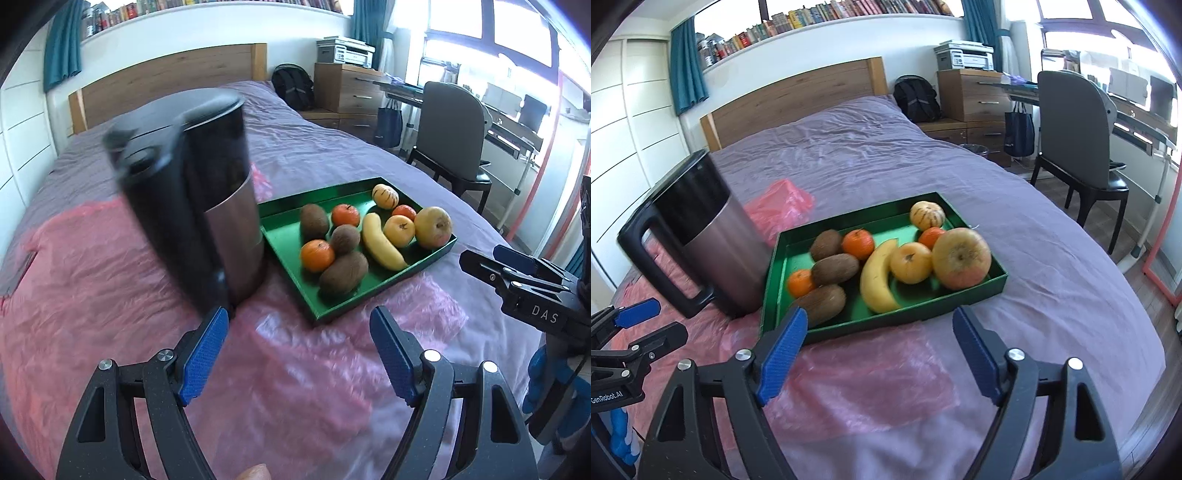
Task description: Organize fruits
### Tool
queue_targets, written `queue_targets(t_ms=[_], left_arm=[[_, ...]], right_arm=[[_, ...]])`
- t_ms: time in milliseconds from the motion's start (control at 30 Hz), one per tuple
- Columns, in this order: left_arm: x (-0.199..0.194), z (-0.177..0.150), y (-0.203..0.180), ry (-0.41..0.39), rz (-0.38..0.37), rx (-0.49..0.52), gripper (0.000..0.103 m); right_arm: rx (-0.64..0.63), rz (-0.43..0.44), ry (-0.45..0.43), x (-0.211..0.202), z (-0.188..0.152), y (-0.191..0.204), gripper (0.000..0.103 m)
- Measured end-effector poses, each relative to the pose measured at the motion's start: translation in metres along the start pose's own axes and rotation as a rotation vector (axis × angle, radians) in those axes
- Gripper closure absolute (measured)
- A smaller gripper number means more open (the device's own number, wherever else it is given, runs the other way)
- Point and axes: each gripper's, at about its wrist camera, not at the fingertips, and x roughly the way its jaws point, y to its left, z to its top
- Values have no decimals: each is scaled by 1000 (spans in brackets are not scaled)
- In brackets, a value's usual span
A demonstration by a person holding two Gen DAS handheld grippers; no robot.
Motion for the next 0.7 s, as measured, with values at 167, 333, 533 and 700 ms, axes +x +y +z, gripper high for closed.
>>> queue_targets(t_ms=[167,333,533,700], left_arm=[[-28,-29,11,-22,43,-14,29],[-53,-49,24,-38,80,-77,27],[-80,-71,37,-59,151,-71,18],[-104,-92,67,-61,231,-91,18]], right_arm=[[-42,17,-8,-23,-14,29,0],[-92,25,-11,-42,-26,52,0],[-161,20,-13,-60,-41,66,0],[-135,30,-7,-71,-51,61,0]])
